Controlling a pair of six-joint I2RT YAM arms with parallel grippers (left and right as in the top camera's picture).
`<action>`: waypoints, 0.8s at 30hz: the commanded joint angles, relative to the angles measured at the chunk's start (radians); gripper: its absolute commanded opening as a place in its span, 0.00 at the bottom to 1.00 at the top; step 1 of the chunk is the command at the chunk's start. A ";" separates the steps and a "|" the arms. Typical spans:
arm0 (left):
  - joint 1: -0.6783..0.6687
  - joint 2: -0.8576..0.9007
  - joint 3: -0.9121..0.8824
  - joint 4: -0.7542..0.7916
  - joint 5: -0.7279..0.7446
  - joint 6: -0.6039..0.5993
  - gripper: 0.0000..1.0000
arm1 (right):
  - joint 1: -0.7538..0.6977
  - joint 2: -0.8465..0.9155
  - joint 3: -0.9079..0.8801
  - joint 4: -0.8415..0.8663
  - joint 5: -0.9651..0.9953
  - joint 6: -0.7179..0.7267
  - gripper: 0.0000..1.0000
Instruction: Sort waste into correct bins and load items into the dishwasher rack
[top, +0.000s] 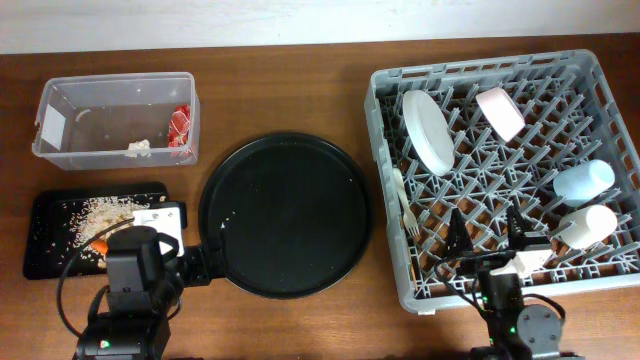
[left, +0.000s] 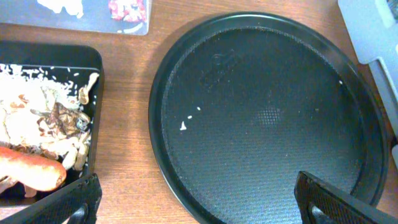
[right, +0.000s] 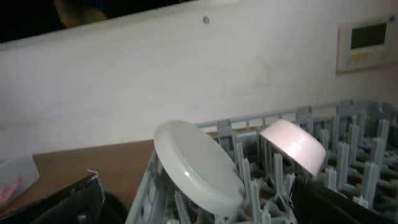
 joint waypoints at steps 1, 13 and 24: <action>-0.003 -0.002 -0.003 0.002 0.011 -0.009 0.99 | 0.005 -0.009 -0.037 0.006 -0.023 -0.061 0.99; -0.003 -0.002 -0.003 0.002 0.011 -0.010 0.99 | 0.007 -0.009 -0.037 -0.150 -0.097 -0.162 0.99; -0.003 -0.002 -0.003 0.002 0.011 -0.010 0.99 | 0.005 -0.008 -0.037 -0.150 -0.097 -0.162 0.99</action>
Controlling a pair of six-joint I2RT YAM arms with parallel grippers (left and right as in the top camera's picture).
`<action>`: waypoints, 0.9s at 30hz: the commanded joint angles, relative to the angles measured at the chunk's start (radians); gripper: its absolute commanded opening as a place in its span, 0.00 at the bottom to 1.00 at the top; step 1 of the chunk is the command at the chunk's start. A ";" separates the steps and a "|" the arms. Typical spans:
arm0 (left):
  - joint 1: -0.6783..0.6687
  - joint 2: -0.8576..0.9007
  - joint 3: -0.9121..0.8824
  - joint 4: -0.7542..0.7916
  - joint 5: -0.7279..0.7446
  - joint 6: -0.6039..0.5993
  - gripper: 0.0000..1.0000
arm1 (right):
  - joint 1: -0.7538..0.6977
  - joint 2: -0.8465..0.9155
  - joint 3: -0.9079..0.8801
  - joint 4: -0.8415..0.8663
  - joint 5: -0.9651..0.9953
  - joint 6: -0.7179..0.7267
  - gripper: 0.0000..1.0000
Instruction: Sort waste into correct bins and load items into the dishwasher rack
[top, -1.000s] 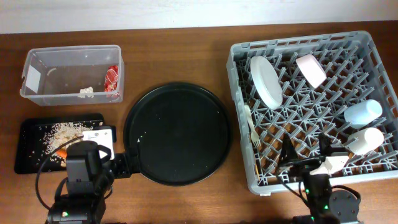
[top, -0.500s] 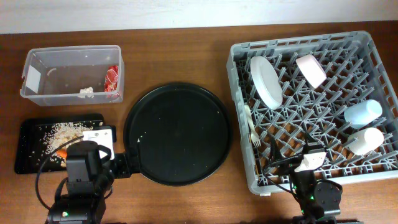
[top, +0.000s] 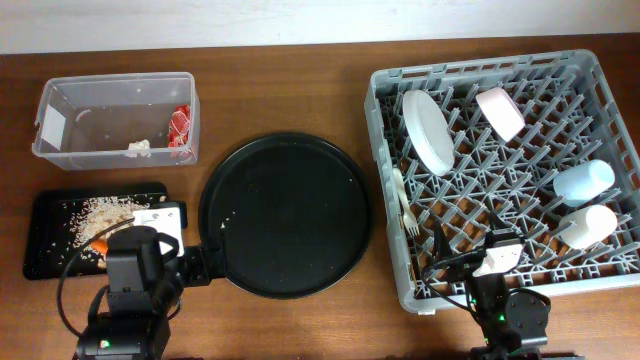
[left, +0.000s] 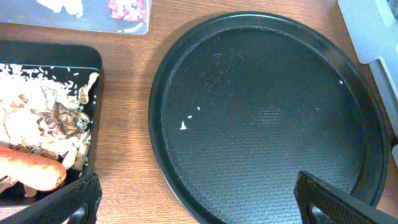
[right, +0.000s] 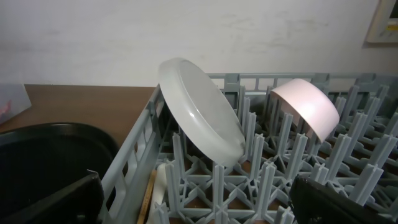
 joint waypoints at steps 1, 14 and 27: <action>-0.003 -0.002 -0.003 0.002 0.011 -0.010 0.99 | 0.005 -0.010 -0.005 -0.004 -0.021 -0.003 0.99; -0.003 -0.002 -0.003 0.002 0.011 -0.010 0.99 | 0.005 -0.010 -0.005 -0.004 -0.021 -0.003 0.99; -0.003 -0.368 -0.255 0.079 -0.079 -0.009 0.99 | 0.005 -0.010 -0.005 -0.004 -0.021 -0.003 0.99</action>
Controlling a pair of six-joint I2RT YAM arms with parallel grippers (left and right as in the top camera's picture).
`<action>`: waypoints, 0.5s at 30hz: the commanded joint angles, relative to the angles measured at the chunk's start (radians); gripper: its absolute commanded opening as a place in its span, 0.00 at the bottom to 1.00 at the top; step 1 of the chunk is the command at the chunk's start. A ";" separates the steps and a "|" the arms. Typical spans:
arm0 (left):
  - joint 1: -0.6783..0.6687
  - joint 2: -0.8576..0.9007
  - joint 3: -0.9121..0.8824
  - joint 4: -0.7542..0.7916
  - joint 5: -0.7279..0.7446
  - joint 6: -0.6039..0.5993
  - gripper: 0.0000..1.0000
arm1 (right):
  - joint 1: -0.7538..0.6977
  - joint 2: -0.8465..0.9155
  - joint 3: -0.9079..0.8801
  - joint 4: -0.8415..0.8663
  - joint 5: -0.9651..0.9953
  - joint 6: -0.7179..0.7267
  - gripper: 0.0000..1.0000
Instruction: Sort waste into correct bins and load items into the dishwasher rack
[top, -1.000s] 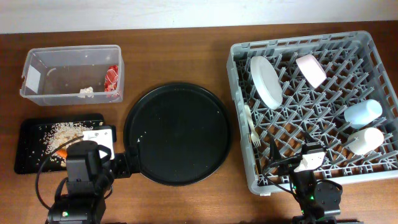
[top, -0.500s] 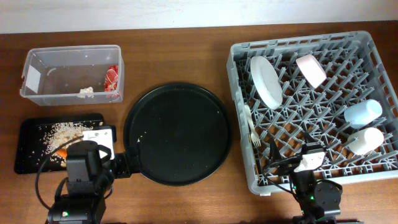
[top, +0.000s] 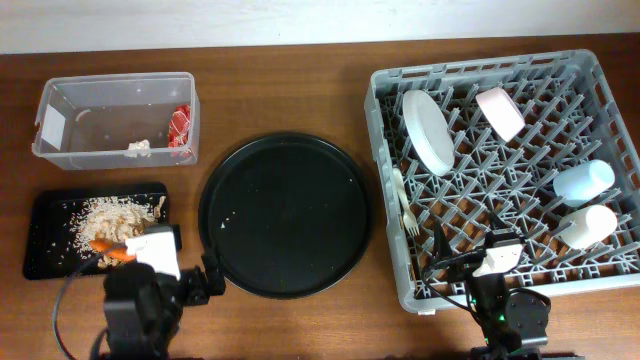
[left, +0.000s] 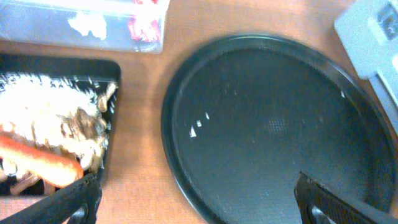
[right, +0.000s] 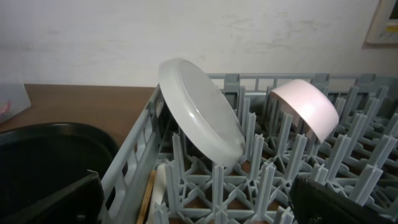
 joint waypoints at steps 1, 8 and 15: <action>-0.003 -0.144 -0.168 0.098 -0.032 -0.009 0.99 | 0.005 -0.010 -0.005 -0.004 -0.020 0.000 0.99; -0.004 -0.391 -0.481 0.539 -0.048 -0.008 0.99 | 0.005 -0.010 -0.005 -0.004 -0.020 0.000 0.99; -0.034 -0.431 -0.579 0.746 -0.111 0.071 0.99 | 0.005 -0.010 -0.005 -0.004 -0.020 0.000 0.99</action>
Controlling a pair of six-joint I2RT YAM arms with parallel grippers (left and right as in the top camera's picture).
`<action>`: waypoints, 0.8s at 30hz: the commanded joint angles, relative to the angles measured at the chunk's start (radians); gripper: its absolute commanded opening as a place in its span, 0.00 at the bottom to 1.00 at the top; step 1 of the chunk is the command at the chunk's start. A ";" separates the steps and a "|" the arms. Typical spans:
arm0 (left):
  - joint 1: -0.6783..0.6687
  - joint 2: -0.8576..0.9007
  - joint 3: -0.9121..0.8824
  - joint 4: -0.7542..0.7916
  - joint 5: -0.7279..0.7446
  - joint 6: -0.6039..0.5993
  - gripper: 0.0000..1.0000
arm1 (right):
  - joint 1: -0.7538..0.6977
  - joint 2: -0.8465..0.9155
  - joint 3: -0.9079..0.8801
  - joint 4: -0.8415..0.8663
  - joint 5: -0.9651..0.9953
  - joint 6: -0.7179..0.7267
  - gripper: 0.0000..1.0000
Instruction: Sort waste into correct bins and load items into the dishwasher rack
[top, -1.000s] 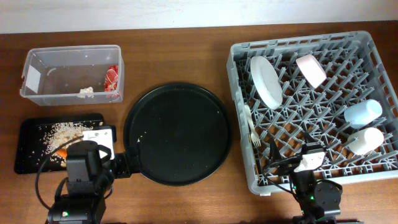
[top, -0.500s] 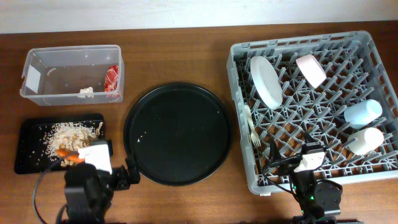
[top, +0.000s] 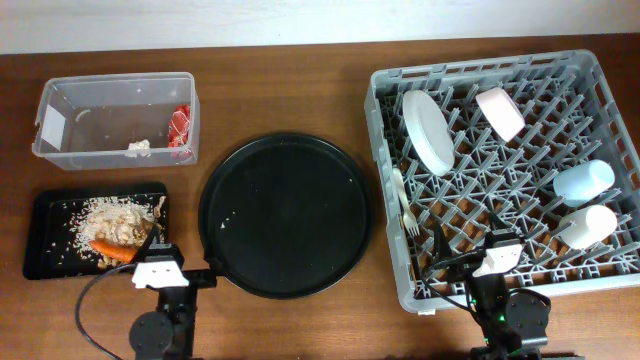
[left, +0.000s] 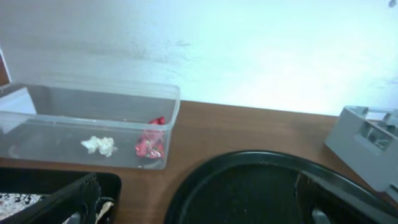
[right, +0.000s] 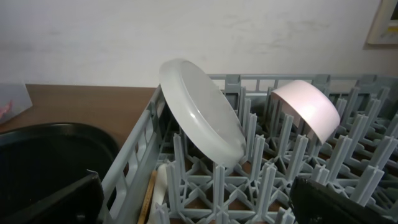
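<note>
The grey dishwasher rack (top: 600, 120) at the right holds a white plate (top: 428, 130), a pink bowl (top: 499, 112), two pale cups (top: 583, 180) and a fork (top: 405, 205). A clear bin (top: 60, 110) at the back left contains a red wrapper (top: 181, 125) and a white scrap (top: 138, 148). In front of it, a black rectangular tray (top: 45, 215) carries food scraps and an orange piece (top: 108, 248). My left gripper (top: 178, 262) (left: 199, 205) is open and empty at the front edge, facing the bin. My right gripper (top: 485, 250) (right: 196, 199) is open and empty at the rack's front edge.
A large round black tray (top: 285, 215) lies between the food tray and the rack, with a few white crumbs on it. The rack's left wall (right: 134, 168) stands close beside the round tray. A pale wall runs along the table's far side.
My left gripper has drawn back to the table's front edge and tilted from looking down on the round tray to looking level at the bin and wall. The right arm has not moved.
My left gripper was open low over the gap between food tray and round tray, and the right one open above the rack's front. Then the right sat lower at the rack's front edge. The left then stood higher, and now rests level at the front edge.
</note>
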 joint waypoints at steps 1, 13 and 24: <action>-0.024 -0.010 -0.013 -0.064 -0.036 0.063 0.99 | 0.005 -0.008 -0.005 -0.005 -0.016 0.000 0.99; -0.024 -0.010 -0.013 -0.058 0.000 0.061 0.99 | 0.005 -0.008 -0.005 -0.005 -0.016 0.000 0.99; -0.024 -0.010 -0.013 -0.058 0.000 0.061 0.99 | 0.005 -0.008 -0.005 -0.005 -0.016 0.000 0.99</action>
